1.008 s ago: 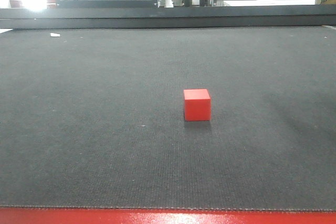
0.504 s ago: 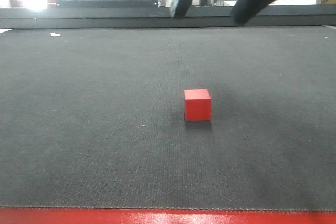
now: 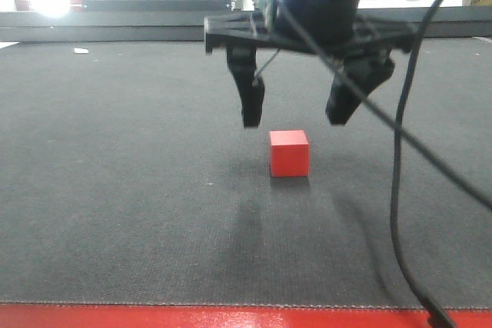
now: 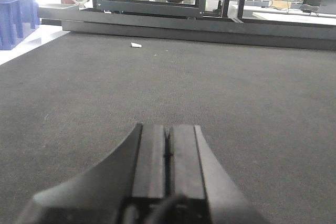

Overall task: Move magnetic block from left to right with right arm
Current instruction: 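Lower the open right gripper over the red cube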

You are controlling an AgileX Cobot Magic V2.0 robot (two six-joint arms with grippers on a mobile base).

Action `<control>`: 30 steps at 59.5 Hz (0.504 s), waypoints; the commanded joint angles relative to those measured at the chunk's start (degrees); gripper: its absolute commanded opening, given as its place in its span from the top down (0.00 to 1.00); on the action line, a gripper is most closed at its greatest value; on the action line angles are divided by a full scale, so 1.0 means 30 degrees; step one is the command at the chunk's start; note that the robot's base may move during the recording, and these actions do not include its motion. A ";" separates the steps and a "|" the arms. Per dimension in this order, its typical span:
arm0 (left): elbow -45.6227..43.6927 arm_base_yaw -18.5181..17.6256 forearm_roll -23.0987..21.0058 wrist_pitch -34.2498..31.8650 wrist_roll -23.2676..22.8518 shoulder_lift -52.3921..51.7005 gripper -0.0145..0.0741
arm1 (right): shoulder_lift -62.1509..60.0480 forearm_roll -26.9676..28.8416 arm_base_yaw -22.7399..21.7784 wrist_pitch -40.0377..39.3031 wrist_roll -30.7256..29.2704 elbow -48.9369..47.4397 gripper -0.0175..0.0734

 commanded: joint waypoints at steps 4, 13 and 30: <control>0.0196 -0.0159 0.0000 -0.1740 -0.0127 -0.0259 0.97 | -0.0136 -0.0590 -0.0323 -0.1145 0.0078 -0.0713 0.12; 0.0196 -0.0159 0.0000 -0.1740 -0.0127 -0.0259 0.97 | 0.0416 -0.0864 -0.0687 -0.1724 0.0083 -0.0739 0.12; 0.0196 -0.0159 0.0000 -0.1740 -0.0127 -0.0259 0.97 | 0.1143 -0.0843 -0.0744 -0.2946 0.0083 -0.0778 0.12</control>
